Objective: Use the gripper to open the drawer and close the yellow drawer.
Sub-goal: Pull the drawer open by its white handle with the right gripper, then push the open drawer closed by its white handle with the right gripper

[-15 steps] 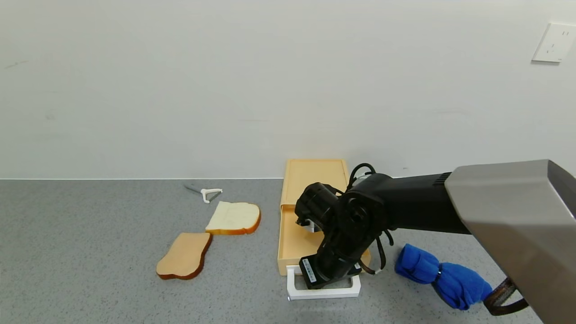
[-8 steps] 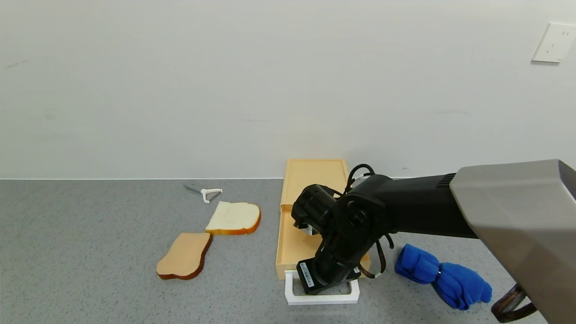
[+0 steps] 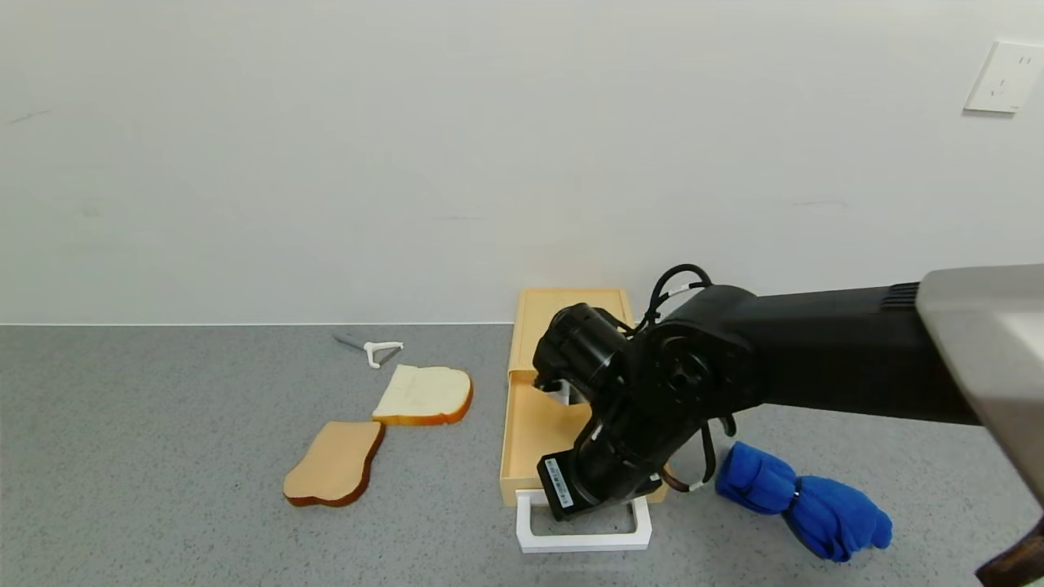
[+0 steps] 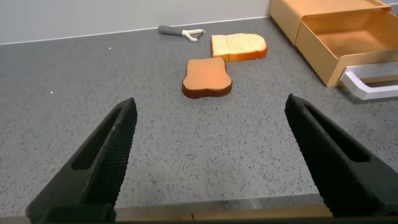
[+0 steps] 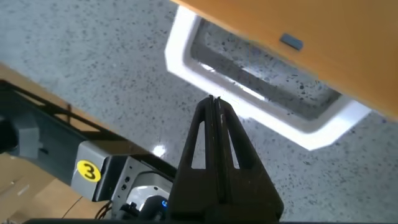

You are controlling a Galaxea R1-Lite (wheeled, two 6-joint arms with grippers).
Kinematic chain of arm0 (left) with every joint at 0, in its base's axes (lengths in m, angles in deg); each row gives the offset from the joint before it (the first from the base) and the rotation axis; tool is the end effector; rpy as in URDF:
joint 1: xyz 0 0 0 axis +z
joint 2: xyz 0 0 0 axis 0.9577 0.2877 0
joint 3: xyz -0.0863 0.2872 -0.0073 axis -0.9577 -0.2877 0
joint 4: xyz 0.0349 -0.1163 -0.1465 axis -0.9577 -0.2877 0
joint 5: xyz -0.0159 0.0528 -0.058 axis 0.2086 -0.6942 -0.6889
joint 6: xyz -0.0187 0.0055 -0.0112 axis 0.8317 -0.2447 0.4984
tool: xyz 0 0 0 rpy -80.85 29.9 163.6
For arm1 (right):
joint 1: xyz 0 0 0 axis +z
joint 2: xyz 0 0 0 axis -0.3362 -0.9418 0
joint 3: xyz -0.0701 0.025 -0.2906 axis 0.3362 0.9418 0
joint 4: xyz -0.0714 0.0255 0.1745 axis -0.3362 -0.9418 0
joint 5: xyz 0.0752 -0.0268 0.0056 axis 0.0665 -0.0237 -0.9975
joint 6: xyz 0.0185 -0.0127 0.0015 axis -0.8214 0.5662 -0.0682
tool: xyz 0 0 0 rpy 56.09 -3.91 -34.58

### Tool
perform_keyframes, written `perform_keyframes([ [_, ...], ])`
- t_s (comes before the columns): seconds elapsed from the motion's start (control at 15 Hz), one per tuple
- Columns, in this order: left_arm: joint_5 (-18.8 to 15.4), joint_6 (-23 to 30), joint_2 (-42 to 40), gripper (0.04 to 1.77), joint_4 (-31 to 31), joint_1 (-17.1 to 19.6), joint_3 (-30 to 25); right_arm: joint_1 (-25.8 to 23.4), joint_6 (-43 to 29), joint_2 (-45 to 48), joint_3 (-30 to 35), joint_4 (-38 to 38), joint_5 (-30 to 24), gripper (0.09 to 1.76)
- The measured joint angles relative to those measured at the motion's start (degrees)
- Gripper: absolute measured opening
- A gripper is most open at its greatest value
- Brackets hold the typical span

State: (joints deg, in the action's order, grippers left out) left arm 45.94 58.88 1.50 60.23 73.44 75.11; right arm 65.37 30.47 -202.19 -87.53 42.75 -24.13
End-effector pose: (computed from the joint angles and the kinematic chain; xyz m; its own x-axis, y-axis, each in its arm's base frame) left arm -0.0227 -0.0004 0.0762 1.0000 -0.0080 0.0051 0.0077 0.9987 0.0505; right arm 0.2817 0.2942 0.1423 0.1448 0.3783 -0.9143 -0.4121 0.8631 0.2919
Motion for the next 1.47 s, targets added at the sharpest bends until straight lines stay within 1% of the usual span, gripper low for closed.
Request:
perform_keyframes([
  [0.2,0.00,0.00,-0.01,1.72,0.00,0.00,0.00,-0.83,3.80,6.62,2.51,0.24,0.02,0.11],
  [0.4,0.00,0.00,-0.01,1.72,0.00,0.00,0.00,-2.90,9.31,15.36,8.37,2.36,-0.74,0.11],
  [0.6,0.02,0.02,-0.01,1.72,-0.02,0.00,0.00,-7.34,13.92,24.38,19.90,12.07,-4.72,0.11],
  [0.73,0.00,0.00,-0.01,1.72,-0.02,0.00,0.00,-11.53,16.42,30.35,28.00,19.37,-7.03,0.11],
  [0.87,0.00,0.02,-0.01,1.72,0.00,0.00,0.00,-16.59,17.55,35.54,34.23,24.97,-8.98,0.11],
  [1.0,0.00,0.02,-0.01,1.72,0.01,0.00,0.00,-20.41,17.82,39.10,38.81,29.90,-10.51,0.11],
  [1.2,0.02,0.02,-0.01,1.72,0.00,0.00,0.00,-24.45,17.71,41.68,44.63,39.03,-11.39,0.11],
  [1.27,0.00,0.02,-0.01,1.72,0.01,0.00,0.00,-25.33,17.62,41.94,45.98,40.68,-11.47,0.11],
  [1.47,0.00,0.00,-0.01,1.72,0.00,0.00,0.00,-26.27,17.60,42.02,47.14,41.12,-11.56,0.11],
])
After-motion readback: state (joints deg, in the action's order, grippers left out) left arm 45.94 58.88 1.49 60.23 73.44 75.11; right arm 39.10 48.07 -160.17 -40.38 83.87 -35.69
